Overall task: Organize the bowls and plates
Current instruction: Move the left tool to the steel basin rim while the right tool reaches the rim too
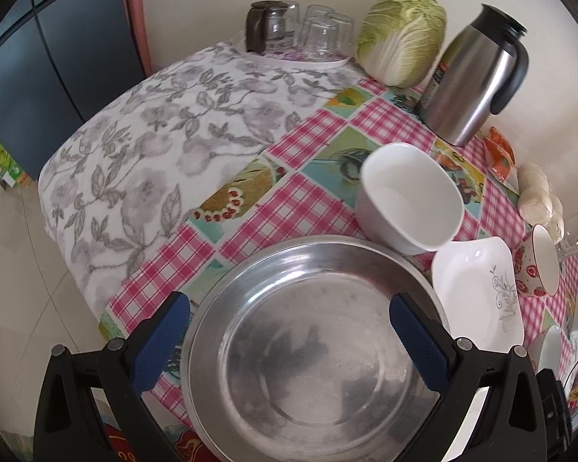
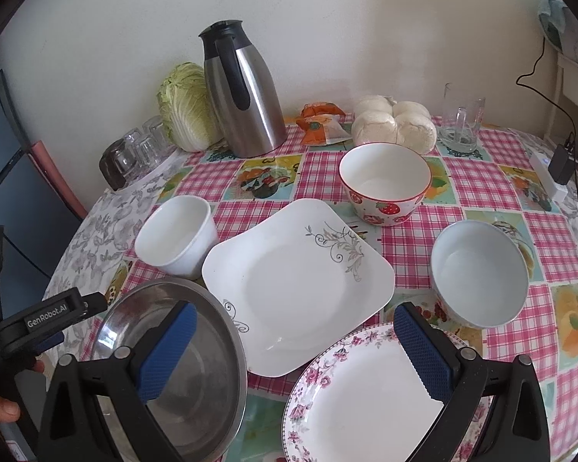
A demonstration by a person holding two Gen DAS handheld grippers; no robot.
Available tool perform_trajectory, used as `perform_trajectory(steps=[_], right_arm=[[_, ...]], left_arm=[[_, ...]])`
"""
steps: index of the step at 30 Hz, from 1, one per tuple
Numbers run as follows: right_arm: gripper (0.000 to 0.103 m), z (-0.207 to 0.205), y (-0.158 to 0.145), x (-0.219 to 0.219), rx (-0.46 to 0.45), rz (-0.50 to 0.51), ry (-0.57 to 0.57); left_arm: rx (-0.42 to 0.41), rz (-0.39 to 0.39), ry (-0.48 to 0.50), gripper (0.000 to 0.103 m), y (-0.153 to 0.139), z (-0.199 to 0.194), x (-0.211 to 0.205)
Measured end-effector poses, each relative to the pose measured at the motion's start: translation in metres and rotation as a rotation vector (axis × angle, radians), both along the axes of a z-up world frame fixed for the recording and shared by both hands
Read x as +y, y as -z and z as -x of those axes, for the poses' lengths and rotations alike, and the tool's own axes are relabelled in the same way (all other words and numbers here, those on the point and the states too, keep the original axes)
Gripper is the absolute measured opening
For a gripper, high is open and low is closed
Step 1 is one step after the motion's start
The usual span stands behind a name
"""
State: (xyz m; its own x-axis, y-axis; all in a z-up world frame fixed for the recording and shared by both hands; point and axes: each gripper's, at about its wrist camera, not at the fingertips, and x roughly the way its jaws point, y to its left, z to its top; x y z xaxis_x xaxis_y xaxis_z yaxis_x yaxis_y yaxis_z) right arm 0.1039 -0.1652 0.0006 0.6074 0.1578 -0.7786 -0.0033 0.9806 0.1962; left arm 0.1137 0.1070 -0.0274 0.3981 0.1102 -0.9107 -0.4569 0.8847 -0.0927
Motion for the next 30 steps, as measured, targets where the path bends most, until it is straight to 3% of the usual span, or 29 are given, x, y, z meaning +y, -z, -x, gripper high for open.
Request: perform_trajectory(steps=[11, 15, 21, 30], right_arm=[[0.103, 0.008, 0.037, 0.002, 0.112, -0.066, 0.009], [0.103, 0.011, 0.048, 0.009, 0.151, -0.095, 0.012], [0.103, 0.013, 0.057, 0.025, 0.177, -0.103, 0.014], [0.103, 0.013, 0.062, 0.045, 0.191, -0.125, -0.007]], left_arm=[[0.014, 0.032, -0.055, 0.103, 0.017, 0.017, 0.029], [0.020, 0.004, -0.077, 0.103, 0.022, 0.019, 0.038], [0.064, 0.061, -0.069, 0.103, 0.035, 0.015, 0.052], [0.105, 0.071, -0.018, 0.103, 0.050, 0.007, 0.054]])
